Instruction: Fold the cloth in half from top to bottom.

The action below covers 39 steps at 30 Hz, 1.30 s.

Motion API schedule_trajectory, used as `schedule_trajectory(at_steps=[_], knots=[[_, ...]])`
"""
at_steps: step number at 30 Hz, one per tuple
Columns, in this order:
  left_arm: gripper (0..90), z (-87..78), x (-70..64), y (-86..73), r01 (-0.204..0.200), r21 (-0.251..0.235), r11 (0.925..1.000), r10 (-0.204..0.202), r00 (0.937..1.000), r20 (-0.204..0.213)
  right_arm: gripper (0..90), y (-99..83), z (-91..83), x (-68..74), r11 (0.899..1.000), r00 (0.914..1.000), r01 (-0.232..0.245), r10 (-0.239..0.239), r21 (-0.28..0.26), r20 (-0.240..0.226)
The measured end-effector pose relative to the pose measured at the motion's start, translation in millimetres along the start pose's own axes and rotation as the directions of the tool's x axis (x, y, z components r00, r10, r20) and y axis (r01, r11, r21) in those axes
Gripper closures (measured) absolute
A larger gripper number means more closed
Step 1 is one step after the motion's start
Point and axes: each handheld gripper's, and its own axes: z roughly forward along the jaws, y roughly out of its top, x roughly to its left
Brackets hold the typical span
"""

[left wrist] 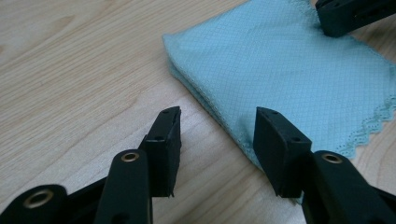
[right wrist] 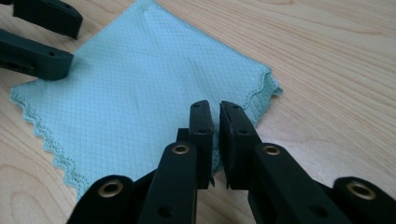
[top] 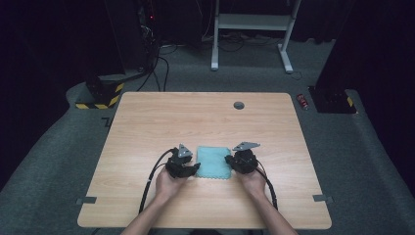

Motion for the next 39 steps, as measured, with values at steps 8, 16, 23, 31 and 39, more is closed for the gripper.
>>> schedule_trajectory(at_steps=[8, 16, 23, 31, 39], knots=[[49.1, -10.6, -17.8, -11.0, -0.060, -0.002, 0.9982, 0.060, 0.9978, 0.027, 80.8, -15.8, -19.0, 16.2, 0.999, 0.9983, 0.038, -0.039, -0.029, -0.043], [43.5, -20.2, -13.4, -16.4, -0.004, -0.039, 0.9992, 0.006, 0.9988, 0.049, 75.7, -23.6, -24.4, 18.5, 0.998, 0.9987, 0.045, -0.046, -0.036, -0.022], [42.7, -41.0, 3.1, -22.0, 0.098, -0.118, 0.9882, -0.092, 0.9943, 0.054, 74.3, -28.4, -44.3, 8.3, 0.996, 1.0000, 0.007, -0.006, -0.093, 0.007], [42.2, -59.9, 18.0, -37.4, 0.156, -0.160, 0.9747, -0.155, 0.9877, 0.023, 71.6, -43.8, -64.0, -8.9, 0.990, 0.9971, -0.061, 0.066, -0.125, 0.037], [41.4, -64.6, 27.3, -51.8, 0.180, -0.159, 0.9708, -0.184, 0.9827, -0.015, 69.6, -55.3, -74.8, -19.6, 0.988, 0.9922, -0.092, 0.102, -0.124, 0.072]])
